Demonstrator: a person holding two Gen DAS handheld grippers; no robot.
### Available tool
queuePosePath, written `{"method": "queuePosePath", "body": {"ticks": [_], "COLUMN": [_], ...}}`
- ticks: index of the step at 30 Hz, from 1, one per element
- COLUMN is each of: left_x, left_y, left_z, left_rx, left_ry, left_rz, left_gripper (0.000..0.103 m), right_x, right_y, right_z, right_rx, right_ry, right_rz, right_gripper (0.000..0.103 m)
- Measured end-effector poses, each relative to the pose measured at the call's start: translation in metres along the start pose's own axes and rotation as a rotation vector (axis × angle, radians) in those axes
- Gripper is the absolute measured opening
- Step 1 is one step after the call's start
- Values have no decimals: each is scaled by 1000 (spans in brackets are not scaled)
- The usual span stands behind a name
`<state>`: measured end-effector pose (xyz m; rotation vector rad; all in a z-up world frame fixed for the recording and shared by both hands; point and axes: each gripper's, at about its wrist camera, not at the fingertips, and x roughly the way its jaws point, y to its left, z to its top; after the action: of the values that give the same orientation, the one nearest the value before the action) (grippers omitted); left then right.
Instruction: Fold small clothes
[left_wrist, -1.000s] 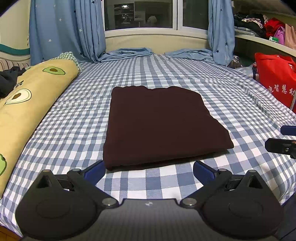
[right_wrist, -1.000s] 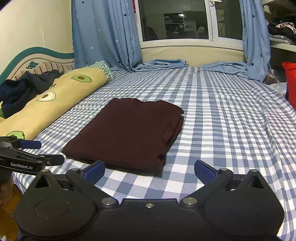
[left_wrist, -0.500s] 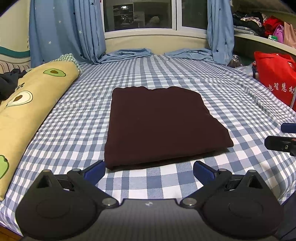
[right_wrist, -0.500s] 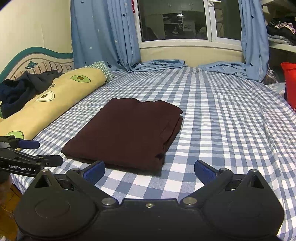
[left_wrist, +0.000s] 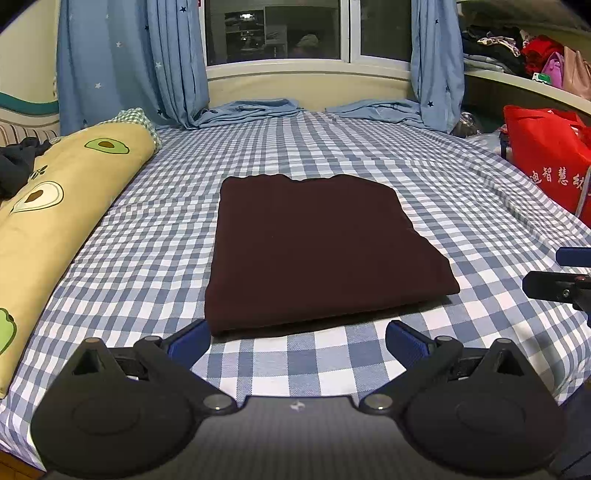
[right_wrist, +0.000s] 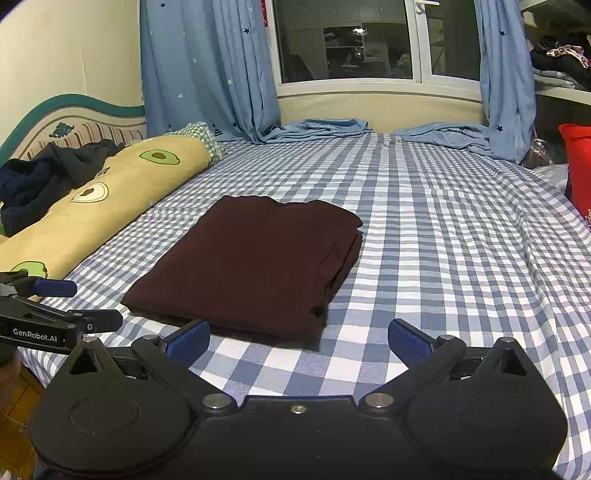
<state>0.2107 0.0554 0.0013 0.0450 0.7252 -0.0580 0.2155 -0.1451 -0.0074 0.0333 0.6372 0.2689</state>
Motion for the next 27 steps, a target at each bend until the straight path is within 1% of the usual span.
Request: {"method": "queuePosePath", "body": {"ticks": [12, 27], "left_x": [2, 12], "left_y": [1, 7], "left_z": [-2, -6], "left_rx": [9, 2], "left_ry": [3, 19], "left_rz": [-5, 0], "left_gripper": [102, 102], "right_x": [1, 7], "right_y": [0, 1], "right_z": [0, -4], "right_rx": [-18, -11], "right_ry": [-5, 10], "right_rz": [-25, -29], "right_gripper": [102, 102]}}
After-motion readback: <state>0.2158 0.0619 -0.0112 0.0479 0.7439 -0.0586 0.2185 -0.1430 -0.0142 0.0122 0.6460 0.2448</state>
